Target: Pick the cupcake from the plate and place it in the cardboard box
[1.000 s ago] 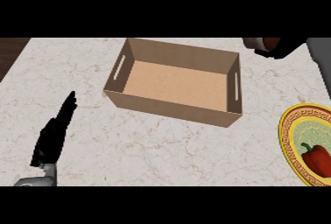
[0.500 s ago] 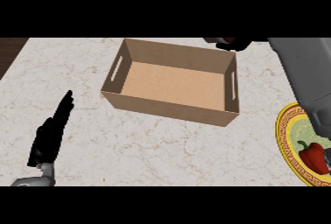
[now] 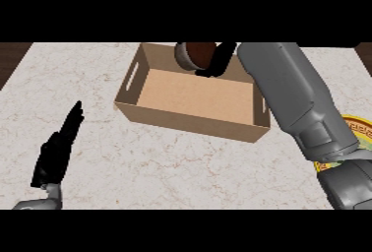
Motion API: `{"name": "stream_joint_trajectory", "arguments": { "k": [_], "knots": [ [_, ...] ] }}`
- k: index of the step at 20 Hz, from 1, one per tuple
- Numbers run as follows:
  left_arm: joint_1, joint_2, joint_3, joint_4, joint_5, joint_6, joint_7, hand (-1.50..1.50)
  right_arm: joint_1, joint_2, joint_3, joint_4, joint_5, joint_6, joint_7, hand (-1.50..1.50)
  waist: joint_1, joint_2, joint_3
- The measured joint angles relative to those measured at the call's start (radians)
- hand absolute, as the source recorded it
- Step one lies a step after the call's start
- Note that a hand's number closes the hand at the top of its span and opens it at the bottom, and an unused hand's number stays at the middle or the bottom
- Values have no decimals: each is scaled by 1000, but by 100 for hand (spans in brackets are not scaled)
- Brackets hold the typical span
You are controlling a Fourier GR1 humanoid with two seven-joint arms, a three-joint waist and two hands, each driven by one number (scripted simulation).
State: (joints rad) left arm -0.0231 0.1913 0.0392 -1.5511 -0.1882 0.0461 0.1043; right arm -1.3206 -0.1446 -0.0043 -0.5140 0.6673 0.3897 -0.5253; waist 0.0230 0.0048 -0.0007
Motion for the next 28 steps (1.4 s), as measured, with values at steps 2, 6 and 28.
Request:
{"name": "stream_joint_trajectory", "arguments": {
  "k": [2, 6, 28],
  "knots": [
    [-11, 5, 10, 17, 3, -4, -8, 0, 4, 44, 17, 19, 22, -37, 22, 150, 0, 1, 0],
    [6, 0, 6, 12, -2, -6, -23, 0, 16, 98, 36, 81, 49, -91, 60, -150, 6, 3, 0],
    [-7, -19, -10, 5, -15, -15, -19, 0, -25, 46, -301, 257, -352, -116, 112, -150, 27, 13, 1]
  ]
}}
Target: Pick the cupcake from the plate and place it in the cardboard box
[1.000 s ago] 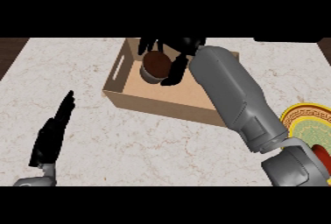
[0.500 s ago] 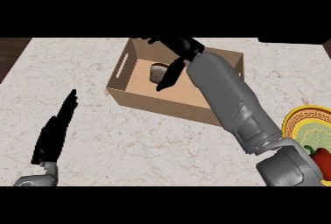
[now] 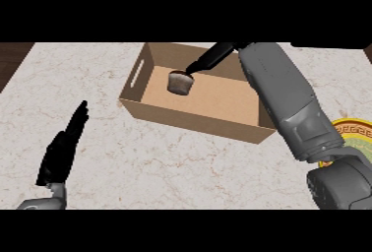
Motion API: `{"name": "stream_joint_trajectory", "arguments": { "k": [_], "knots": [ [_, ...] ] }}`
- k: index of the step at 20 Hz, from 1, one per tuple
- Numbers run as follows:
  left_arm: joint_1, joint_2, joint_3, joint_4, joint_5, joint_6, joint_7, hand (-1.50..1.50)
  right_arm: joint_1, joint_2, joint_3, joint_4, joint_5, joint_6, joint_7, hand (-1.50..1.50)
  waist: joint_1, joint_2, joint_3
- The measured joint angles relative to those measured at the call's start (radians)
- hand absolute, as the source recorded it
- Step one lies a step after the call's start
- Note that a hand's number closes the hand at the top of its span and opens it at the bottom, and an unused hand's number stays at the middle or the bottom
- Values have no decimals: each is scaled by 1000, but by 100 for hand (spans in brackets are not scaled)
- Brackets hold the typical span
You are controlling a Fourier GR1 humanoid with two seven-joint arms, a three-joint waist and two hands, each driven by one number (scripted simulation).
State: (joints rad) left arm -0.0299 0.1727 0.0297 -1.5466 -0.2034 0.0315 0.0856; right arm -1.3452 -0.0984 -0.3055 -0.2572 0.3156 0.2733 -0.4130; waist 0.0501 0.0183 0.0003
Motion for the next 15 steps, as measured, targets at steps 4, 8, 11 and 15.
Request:
{"name": "stream_joint_trajectory", "arguments": {
  "k": [4, 8, 11, 15],
  "knots": [
    [-11, -7, -12, -11, -8, 2, 15, 0, -12, -94, -74, 29, -59, 8, 30, -150, 8, 7, 0],
    [-16, -3, -11, -13, -5, -6, 6, 0, 5, -190, -119, 55, -88, 16, 32, -150, 22, 16, 1],
    [-30, -2, -9, -10, -1, -10, 8, 0, 16, -282, -150, 70, -112, 74, 35, -150, 29, 23, 1],
    [-36, -9, -19, -11, -5, -12, 3, 0, 35, -377, -163, 81, -118, 145, 21, -150, 47, 34, 3]
  ]
}}
